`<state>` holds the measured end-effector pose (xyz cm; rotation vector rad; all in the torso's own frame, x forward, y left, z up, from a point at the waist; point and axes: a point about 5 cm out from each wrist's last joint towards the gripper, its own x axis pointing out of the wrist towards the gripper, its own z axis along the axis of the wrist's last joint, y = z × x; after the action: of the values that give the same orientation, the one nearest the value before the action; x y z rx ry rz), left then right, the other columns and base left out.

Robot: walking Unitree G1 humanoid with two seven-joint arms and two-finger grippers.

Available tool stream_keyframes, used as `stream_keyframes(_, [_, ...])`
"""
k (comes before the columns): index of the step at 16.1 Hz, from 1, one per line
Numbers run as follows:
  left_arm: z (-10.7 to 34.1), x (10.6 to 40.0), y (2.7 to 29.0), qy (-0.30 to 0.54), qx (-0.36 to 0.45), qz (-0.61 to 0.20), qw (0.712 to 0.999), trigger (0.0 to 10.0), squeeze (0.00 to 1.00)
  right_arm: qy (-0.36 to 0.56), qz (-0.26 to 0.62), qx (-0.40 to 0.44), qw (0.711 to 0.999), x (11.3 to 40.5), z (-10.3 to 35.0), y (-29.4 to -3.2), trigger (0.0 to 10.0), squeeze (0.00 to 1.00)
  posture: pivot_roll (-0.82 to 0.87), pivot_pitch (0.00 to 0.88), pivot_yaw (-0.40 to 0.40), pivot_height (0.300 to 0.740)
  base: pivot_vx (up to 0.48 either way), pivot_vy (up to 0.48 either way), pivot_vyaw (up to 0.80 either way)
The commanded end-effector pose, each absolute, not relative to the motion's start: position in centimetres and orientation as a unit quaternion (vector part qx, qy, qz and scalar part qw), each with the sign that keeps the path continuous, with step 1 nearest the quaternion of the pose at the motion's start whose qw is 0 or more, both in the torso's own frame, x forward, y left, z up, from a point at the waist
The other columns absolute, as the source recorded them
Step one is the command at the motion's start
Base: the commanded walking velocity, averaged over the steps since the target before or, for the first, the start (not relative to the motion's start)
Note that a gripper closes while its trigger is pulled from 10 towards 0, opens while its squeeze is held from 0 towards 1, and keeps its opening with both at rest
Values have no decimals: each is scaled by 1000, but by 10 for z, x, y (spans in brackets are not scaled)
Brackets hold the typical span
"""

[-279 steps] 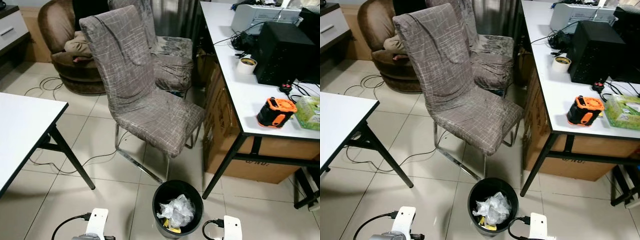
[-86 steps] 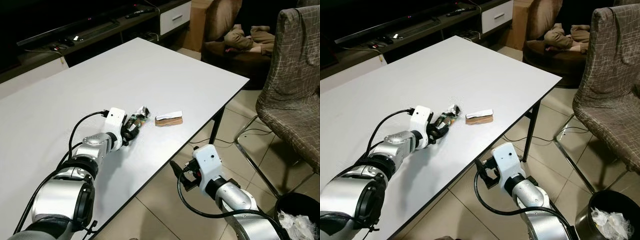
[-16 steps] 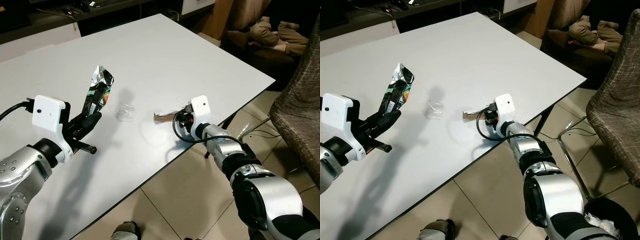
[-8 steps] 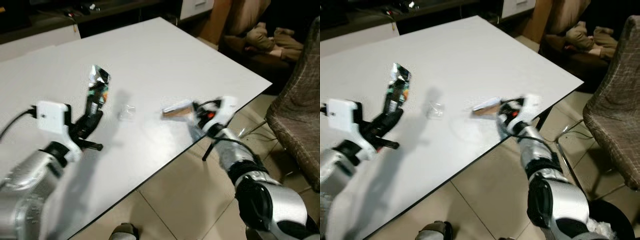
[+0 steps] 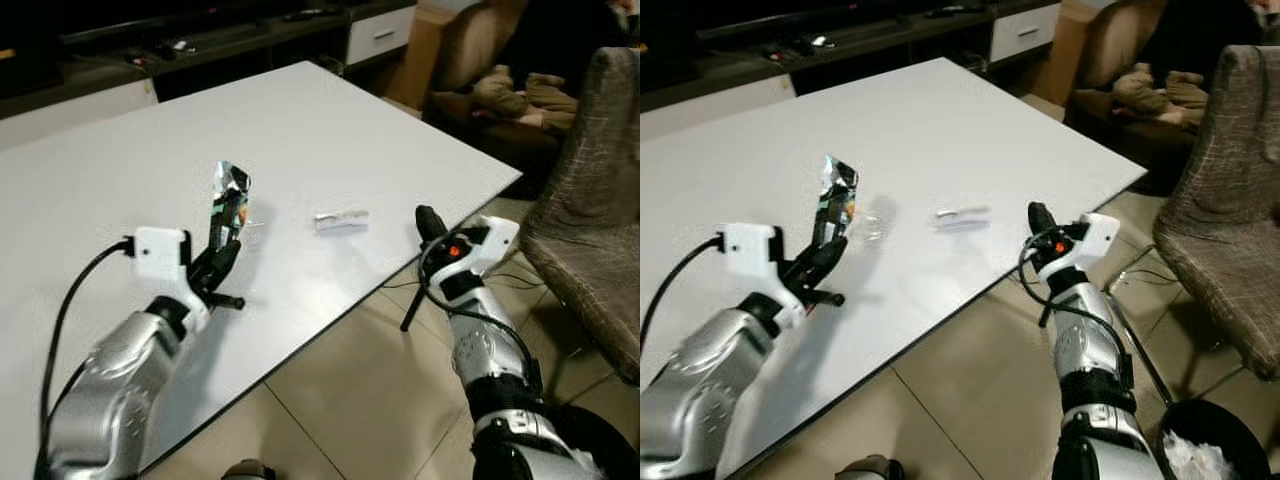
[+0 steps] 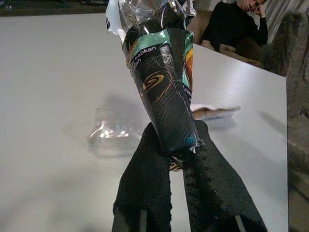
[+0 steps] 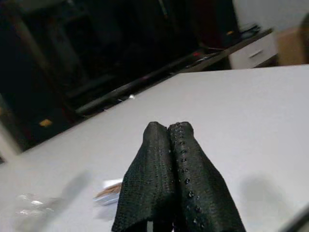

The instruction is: Picking trash to rubbish bin

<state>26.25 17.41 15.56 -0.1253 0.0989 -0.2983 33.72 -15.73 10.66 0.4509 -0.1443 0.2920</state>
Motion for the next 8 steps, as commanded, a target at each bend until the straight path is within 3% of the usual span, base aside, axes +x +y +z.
stream_keyframes(1, [158, 266, 174, 36, -34, -133, 990, 2353, 0, -57, 135, 176, 973, 336, 111, -156, 10000, 0, 82, 0, -16, 740, 0, 0, 0])
stream_keyframes(2, [160, 267, 174, 32, -23, -128, 991, 2353, 0, -52, 133, 160, 977, 335, 112, -155, 10000, 0, 82, 0, -16, 740, 0, 0, 0])
stream_keyframes(3, [157, 267, 174, 44, -4, -113, 993, 10000, 0, -42, 123, 118, 984, 328, 113, -152, 10000, 0, 76, 0, -25, 740, 0, 0, 0])
stream_keyframes(8, [163, 263, 170, -12, 45, -97, 994, 10000, 0, -17, 114, 35, 993, 290, 116, -138, 10000, 0, 59, 0, -29, 740, 0, 0, 0])
